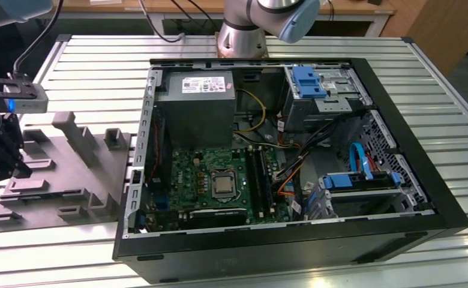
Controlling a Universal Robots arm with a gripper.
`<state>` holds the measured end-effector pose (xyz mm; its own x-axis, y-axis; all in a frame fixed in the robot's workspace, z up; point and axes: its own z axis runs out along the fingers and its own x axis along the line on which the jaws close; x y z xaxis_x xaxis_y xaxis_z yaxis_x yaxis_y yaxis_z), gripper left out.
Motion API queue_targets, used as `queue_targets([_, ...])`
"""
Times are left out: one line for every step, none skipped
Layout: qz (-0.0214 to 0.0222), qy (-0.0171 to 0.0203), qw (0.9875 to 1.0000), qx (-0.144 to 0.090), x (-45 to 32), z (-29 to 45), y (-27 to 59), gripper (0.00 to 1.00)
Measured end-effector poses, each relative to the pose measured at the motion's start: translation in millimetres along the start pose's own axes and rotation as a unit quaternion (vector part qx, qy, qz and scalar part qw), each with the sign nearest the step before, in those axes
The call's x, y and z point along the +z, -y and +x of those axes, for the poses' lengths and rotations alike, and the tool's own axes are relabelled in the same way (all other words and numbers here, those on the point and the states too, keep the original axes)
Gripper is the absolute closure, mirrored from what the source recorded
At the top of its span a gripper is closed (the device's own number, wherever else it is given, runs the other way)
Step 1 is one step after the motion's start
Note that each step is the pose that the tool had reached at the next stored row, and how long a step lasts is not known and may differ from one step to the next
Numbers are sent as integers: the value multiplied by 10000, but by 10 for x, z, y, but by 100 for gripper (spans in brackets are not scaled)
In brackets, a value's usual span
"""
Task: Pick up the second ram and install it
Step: 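Pick up the second ram and move it above second insertion slot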
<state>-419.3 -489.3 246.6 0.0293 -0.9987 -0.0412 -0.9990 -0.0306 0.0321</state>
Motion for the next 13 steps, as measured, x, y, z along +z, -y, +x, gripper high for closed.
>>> queue_targets([1, 0, 10000, 0, 16, 1, 0, 90])
queue_targets([0, 0, 10000, 0, 26, 1, 1, 90])
queue_targets([0, 0, 10000, 0, 31, 1, 1, 90])
queue_targets([-1, -1, 10000, 0, 33, 2, 0, 90])
queue_targets([-1, -1, 10000, 0, 34, 2, 1, 90])
queue_targets([0, 0, 10000, 0, 36, 2, 1, 90])
queue_targets([1, 0, 10000, 0, 39, 6, 1, 90])
queue_targets([0, 0, 10000, -1, 40, 11, 2, 90])
queue_targets([0, 0, 10000, -1, 42, 17, 2, 90])
queue_targets([0, 0, 10000, 0, 43, 22, 1, 90])
queue_targets([0, 0, 10000, 0, 45, 28, 1, 90])
queue_targets([1, 0, 10000, 0, 46, 30, 0, 90])
queue_targets([0, 0, 10000, 0, 47, 33, 0, 90])
